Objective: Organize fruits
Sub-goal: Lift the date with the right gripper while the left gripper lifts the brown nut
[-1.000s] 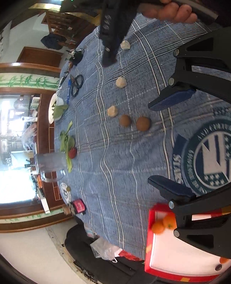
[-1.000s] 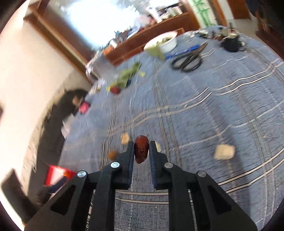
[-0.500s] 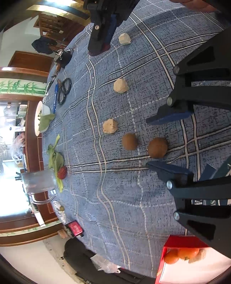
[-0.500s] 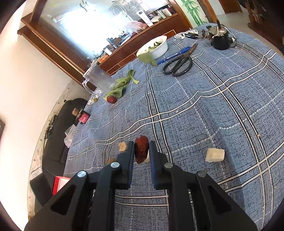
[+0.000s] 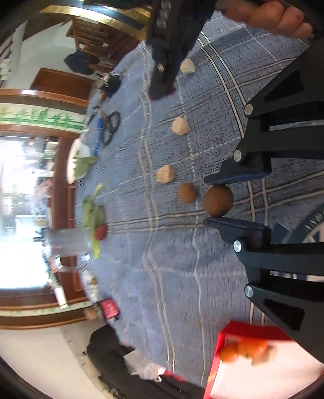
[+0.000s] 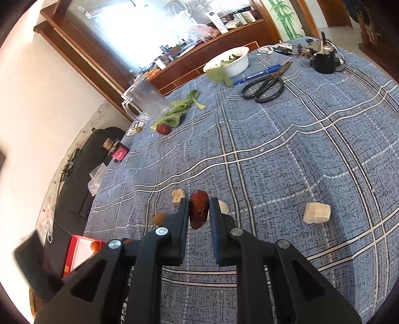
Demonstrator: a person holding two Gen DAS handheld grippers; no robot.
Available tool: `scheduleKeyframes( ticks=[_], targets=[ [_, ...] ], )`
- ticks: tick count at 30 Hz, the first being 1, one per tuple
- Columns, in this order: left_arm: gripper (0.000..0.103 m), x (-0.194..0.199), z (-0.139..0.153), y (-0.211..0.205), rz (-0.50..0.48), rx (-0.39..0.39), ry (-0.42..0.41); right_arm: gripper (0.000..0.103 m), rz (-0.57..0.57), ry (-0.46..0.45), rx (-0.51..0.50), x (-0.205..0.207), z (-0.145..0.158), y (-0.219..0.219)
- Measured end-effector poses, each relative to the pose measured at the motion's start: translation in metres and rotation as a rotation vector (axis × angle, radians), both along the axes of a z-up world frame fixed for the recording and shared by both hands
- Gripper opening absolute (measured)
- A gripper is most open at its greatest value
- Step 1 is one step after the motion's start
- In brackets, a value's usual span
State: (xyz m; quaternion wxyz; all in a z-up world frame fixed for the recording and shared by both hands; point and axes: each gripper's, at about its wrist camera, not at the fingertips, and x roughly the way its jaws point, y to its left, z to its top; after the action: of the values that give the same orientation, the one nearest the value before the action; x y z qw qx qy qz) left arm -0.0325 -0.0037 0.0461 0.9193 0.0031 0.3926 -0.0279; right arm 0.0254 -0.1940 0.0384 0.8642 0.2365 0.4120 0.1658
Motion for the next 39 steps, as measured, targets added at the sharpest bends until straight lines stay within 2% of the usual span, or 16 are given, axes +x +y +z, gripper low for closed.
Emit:
scheduleKeyframes(
  ticks=[6, 10, 17, 39],
  targets=[
    [0.025, -0.032, 0.029, 0.008, 0.061, 0.04, -0.119, 0.018, 0.047, -0.039, -0.028, -0.008, 0.003, 0.018],
    [0.025, -0.043, 0.039, 0.015, 0.091, 0.061, -0.161, 0.018, 0.085, -0.067, -0.057, -0.014, 0.004, 0.034],
    [0.025, -0.056, 0.044, 0.026, 0.121, 0.057, -0.173, 0.018, 0.12, -0.1, -0.096, -0.022, 0.004, 0.049],
    [0.025, -0.07, 0.042, 0.032, 0.144, 0.041, -0.169, 0.018, 0.096, -0.085, -0.13, -0.018, -0.002, 0.047]
  ],
)
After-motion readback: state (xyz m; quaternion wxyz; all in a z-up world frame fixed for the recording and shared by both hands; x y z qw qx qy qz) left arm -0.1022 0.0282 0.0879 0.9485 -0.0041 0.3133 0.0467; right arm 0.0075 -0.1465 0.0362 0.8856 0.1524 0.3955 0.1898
